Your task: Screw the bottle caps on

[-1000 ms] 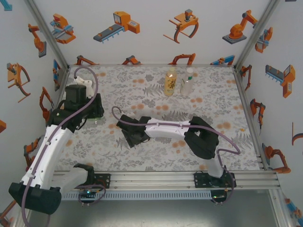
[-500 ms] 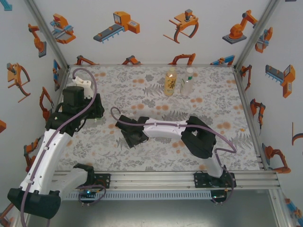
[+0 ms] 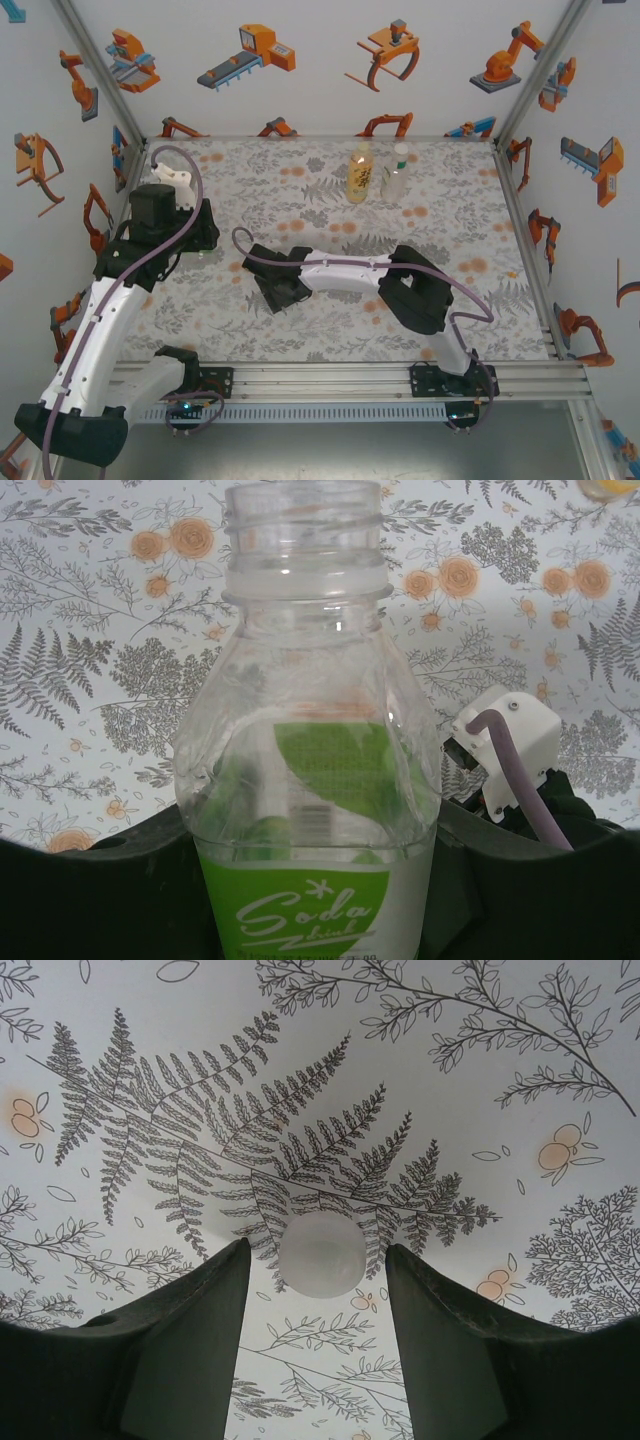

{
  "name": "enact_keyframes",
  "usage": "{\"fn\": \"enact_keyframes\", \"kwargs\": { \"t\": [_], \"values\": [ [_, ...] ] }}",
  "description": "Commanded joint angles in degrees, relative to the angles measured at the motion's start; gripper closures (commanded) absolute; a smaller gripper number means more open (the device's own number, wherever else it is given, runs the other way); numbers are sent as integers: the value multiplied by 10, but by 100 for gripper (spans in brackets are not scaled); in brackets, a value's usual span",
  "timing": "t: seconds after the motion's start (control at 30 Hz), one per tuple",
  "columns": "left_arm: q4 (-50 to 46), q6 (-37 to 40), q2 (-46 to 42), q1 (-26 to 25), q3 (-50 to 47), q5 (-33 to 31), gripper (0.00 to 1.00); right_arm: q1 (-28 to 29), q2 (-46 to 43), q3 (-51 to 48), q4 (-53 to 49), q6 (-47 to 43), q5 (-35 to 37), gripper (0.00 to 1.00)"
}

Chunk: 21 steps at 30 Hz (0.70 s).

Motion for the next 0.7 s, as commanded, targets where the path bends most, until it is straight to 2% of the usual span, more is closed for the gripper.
{"fn": "enact_keyframes", "kwargs": {
  "t": [0.0,0.27,0.47,0.67],
  "values": [
    [5,13,-7,3,-5,-7,94,1,13,20,-16,-6,1,46],
    [2,9,1,4,-2,-9,93,0,24,31,-34,-2,2,53],
    [22,2,-10,8,-12,12,88,-1,28,37,-41,-3,1,59],
    [33,3,-20,13,-21,27,80,-1,30,44,-49,-3,2,61]
  ]
}}
